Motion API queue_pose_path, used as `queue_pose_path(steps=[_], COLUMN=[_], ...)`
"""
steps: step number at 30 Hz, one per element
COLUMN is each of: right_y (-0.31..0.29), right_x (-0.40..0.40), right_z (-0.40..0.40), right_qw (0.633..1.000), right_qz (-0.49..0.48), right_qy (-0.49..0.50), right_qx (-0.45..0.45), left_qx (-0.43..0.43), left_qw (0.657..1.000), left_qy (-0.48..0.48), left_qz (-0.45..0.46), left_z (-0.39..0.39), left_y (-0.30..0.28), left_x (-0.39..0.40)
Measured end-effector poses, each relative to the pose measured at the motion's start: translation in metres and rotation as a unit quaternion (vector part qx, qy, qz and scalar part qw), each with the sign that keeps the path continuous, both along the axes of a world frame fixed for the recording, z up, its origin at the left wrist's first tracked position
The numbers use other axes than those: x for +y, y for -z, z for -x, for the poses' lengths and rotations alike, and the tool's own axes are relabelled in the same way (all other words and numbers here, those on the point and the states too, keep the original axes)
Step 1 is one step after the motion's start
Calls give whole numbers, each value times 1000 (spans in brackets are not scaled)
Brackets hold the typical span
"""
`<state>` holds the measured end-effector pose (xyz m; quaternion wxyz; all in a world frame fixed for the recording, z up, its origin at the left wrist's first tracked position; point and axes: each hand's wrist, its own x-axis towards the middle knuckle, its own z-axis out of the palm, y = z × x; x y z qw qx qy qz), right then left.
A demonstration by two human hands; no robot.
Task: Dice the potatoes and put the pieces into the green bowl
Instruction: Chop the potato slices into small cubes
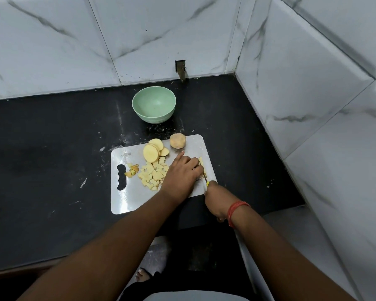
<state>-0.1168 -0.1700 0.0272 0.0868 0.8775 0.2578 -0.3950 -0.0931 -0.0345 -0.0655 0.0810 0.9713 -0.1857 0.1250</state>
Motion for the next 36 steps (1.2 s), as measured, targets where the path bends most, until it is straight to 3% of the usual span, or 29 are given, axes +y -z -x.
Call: queue_pose_path(steps=[1,3,5,8,9,11,12,27,36], right_y=[2,21,22,43,36,32,40,38,24], right_x=[-5,-6,-9,-25,-22,-24,-31,-52,-52], right_z=[9,3,5,16,19,18,18,35,15], right_qw=[999,996,995,998,990,934,939,954,881], right_qz=[28,68,9,-9,-24,-152,-160,-147,-281], right_qy=[1,10,74,51,137,322,302,260,370], right_qx=[23,-60,-63,-42,-3,22,-20,-2,-91], left_qx=[1,3,3,-2,-4,-2,-2,29,29], left_qw=[1000,1000,1000,1000,1000,1000,1000,999,999], left_qy=[-2,-3,-2,-8,-9,-1,4,6,40], left_qz=[-2,-5,-10,-11,-10,-6,-6,-31,1], left_z=[0,0,1,0,-1,-2,-1,7,8], left_y=[0,1,3,4,3,3,3,-3,3], left_x=[0,1,1,4,5,6,6,1,9])
